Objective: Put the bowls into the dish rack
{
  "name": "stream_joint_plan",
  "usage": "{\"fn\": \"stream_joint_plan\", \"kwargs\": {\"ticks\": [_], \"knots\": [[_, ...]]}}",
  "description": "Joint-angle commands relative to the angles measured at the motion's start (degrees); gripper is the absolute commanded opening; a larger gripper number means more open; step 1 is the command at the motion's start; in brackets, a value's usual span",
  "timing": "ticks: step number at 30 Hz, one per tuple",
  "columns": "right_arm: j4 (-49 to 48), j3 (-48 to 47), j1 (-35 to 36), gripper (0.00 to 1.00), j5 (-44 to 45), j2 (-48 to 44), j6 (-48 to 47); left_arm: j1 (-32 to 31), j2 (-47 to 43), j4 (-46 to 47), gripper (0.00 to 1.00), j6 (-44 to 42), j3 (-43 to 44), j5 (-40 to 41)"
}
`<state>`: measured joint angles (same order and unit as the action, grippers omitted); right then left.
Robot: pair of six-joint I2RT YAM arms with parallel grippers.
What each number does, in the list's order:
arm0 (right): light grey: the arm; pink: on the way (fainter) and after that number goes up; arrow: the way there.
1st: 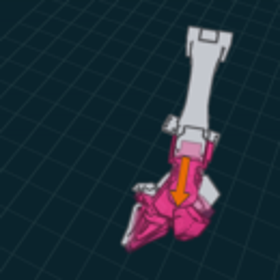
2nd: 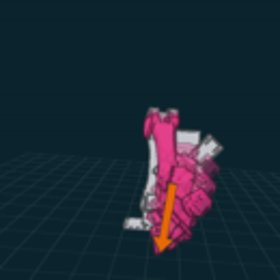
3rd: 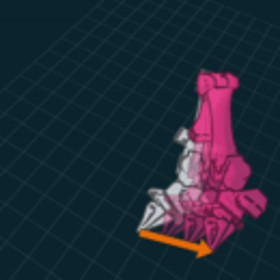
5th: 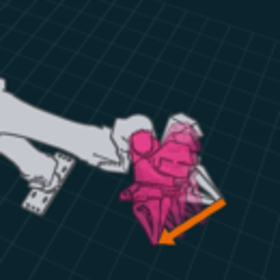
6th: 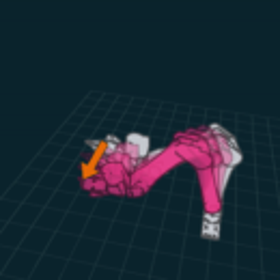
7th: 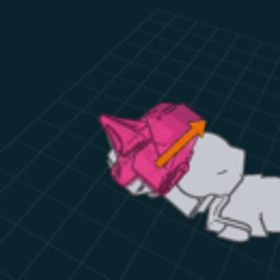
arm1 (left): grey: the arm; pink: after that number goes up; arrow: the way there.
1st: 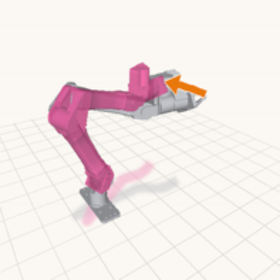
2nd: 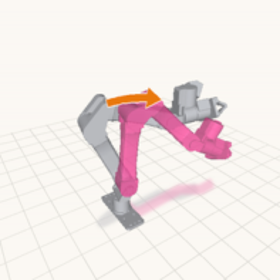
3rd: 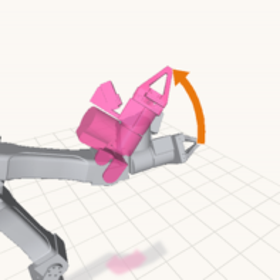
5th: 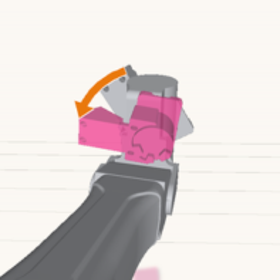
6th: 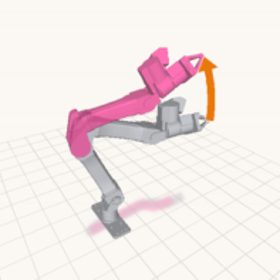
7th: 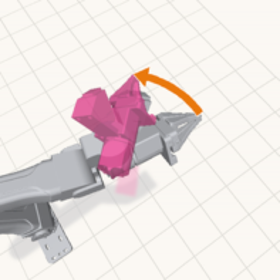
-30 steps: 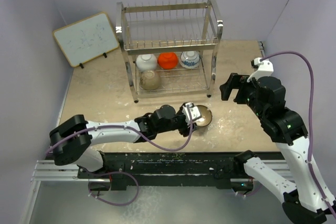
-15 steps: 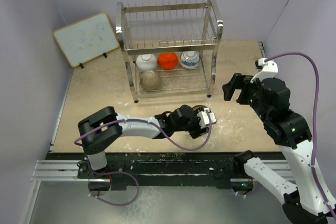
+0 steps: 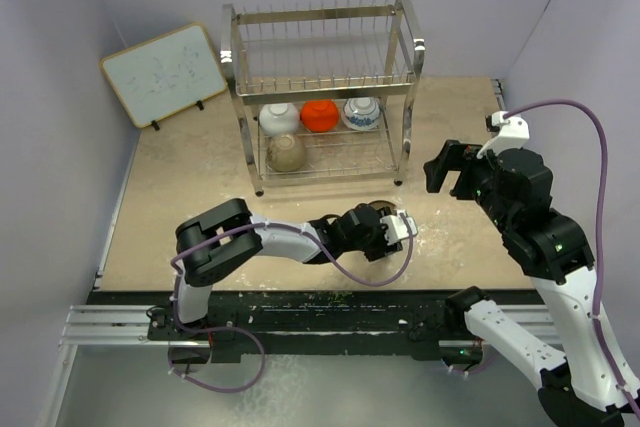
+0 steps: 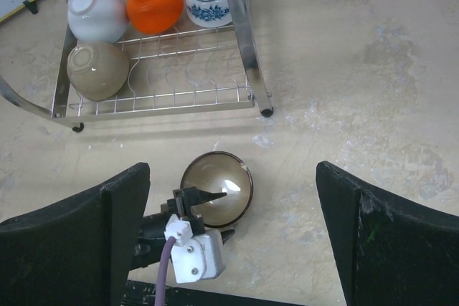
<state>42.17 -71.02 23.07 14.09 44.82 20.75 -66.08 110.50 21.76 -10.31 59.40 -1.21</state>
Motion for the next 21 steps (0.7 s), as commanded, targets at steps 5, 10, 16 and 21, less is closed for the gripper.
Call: {"fn": "stream_joint_plan", "kwargs": {"ticks": [5,10,16,21], "knots": [[-0.8,-1.3,-0.2,0.99,1.5,-0.4,-1.1,-0.3,0.4,4.1,0.4,-0.2,1.7,2.2],[-1.0,-0.9,-0.2,0.99,1.4,-0.4,-0.7,-0.3,-0.8,5.3,0.24,1.5,0.2,2.7],[-1.0,-0.7,-0.2,0.99,1.5,-0.7,-0.5,-0.3,-2.1,5.7,0.0,5.1,-0.5,4.5],[-0.8,-0.8,-0.2,0.99,1.8,-0.8,-0.4,0.3,-5.9,6.0,0.0,12.8,-1.0,5.8]]}}
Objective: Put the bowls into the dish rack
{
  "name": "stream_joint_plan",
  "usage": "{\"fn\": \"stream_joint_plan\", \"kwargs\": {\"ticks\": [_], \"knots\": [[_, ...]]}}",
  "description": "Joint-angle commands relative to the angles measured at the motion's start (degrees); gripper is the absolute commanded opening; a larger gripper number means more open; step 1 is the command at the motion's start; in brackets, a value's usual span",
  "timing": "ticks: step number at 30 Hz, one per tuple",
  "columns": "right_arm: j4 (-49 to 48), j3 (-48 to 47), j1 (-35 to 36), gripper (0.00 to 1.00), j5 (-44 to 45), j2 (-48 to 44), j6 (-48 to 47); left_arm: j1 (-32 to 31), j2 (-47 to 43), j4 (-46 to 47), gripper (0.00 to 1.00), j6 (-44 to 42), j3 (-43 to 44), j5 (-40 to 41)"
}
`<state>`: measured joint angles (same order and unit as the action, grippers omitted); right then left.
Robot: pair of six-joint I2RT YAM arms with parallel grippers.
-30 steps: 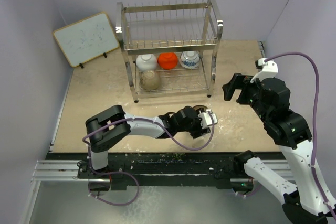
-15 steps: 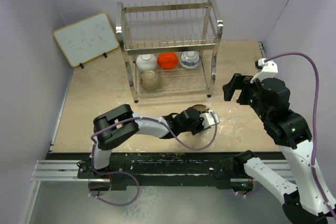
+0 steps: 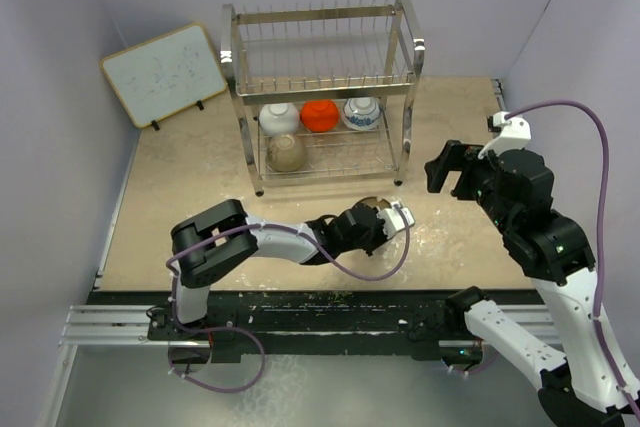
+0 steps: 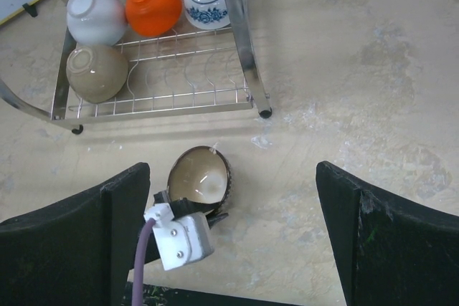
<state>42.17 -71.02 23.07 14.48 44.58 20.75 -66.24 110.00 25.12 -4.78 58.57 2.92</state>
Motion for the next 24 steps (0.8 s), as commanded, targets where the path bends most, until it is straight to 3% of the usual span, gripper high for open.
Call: {"fn": "stream_joint_plan", "kwargs": {"ticks": [1,13,24], "knots": [[-0.9,-0.8,-0.2,0.99,1.4,-0.6,-0.4,0.9,-6.2,2.5,0.0,9.0,-0.1,1.8],[-1.2,-1.7,-0.2,0.99,0.5,-0.1,-0.1,15.8,-12.6,16.7,0.0,35.7,-3.5,-14.4],[-1.1,-3.3,-0.2,0.99,0.6,0.8,-0.9,22.4,-5.4,36.9,0.0,58.6,-1.6,-23.7]]}}
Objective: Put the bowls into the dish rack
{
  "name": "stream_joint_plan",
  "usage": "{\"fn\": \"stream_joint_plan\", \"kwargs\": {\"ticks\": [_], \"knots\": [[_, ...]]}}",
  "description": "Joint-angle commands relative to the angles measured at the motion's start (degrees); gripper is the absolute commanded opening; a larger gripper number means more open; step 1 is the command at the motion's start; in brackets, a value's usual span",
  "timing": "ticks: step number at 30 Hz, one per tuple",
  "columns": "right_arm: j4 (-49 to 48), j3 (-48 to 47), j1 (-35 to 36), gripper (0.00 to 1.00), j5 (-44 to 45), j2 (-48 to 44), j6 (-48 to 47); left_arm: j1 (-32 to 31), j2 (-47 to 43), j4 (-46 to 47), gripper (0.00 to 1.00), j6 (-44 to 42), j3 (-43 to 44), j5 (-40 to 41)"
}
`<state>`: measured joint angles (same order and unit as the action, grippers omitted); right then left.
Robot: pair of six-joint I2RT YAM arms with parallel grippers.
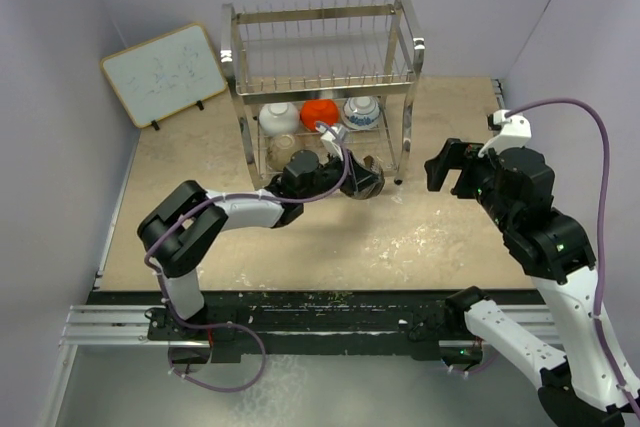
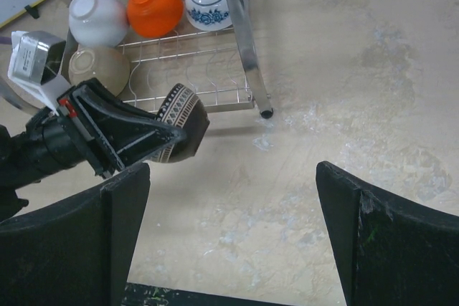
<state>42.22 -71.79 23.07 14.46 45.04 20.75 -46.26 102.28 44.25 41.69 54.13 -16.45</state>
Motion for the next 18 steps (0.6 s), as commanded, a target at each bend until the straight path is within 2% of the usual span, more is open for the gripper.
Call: {"fn": "stream_joint_plan", "kwargs": {"ticks": [1,3,6,18], "knots": [[-1.1,-2.5,-0.2,0.99,0.7,0.3,-1.1,3.0,3.9,21.2,0.0,14.4,2.9,-4.8],[-1.1,-2.7,-0.2,0.99,0.8,0.5,-1.2,4.2,7.3,27.4,0.0,19.0,4.1,-5.5],[-0.9,-3.3,-0.2,0.99,0.9,0.8,-1.5,5.1,11.2,31.0,0.0,23.1,7.3,-6.0],[-1.9,-3.2,-0.2,0.99,0.9,2.2,-2.3,8.6,16.7,26.8,0.0,27.0,17.6,-2.6]]}}
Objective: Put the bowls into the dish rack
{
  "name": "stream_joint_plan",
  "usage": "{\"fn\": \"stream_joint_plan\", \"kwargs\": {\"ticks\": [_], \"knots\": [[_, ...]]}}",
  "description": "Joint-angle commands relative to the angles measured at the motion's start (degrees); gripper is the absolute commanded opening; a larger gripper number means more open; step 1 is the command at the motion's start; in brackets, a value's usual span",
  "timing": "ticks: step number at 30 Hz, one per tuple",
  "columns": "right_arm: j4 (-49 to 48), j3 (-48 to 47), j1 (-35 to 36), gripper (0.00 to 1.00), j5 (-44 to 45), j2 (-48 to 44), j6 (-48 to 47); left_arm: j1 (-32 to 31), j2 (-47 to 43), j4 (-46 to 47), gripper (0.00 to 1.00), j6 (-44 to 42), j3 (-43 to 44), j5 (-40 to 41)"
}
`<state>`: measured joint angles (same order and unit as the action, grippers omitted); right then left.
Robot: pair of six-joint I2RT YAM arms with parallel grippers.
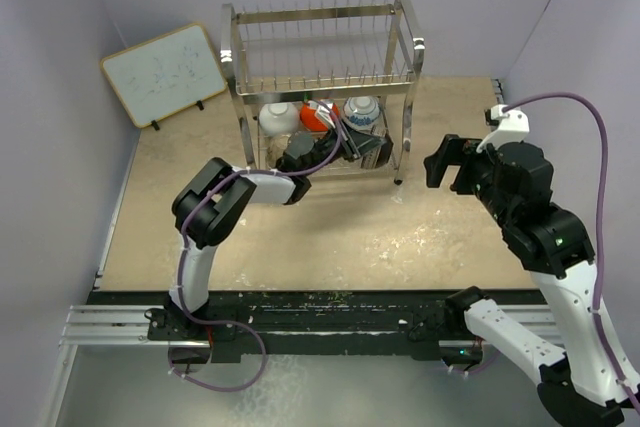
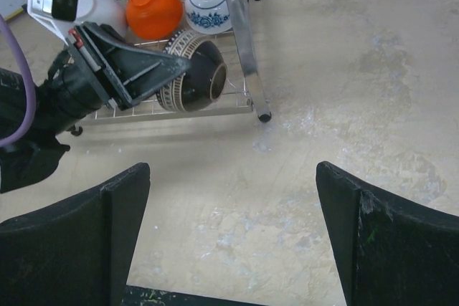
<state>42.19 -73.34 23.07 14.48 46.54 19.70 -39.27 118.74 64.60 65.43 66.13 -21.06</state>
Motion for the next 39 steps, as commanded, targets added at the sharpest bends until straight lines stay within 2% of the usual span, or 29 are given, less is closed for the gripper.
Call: {"fn": "stream_joint_plan", "kwargs": {"ticks": [1,12,20,26,29,34,39], "knots": [[-2.1,-1.6,-0.2,0.99,0.9,0.9,-1.3,1.8,1.0,6.5,0.0,3.7,6.4,2.4],[-2.6,-1.0,-0.2,0.99,0.9,1.4,-1.6,2.8,10.7,7.6,0.0,7.6,15.3,6.3],[-2.8,-0.2,-0.2,0.99,1.0,1.0,-1.7,2.9,13.9,9.7,0.0,8.8,16.0,8.9],[-2.7,0.5,-0.2,0.99,0.9,0.7,-1.6,3.2,14.9,10.2,0.0,9.3,13.1,11.9],[-2.6,0.7,-0.2,0.99,1.0,0.7,-1.5,3.9,14.9,10.5,0.08,10.1,10.6,13.8],[-2.8,1.2,-0.2,0.99,0.8,0.9,-1.3,5.6,13.6,9.3,0.1,11.4,5.7,15.5],[-3.5,2.0,-0.2,0.99,0.2,1.5,-1.2,7.0,10.9,8.0,0.17,10.1,1.2,16.7]]}}
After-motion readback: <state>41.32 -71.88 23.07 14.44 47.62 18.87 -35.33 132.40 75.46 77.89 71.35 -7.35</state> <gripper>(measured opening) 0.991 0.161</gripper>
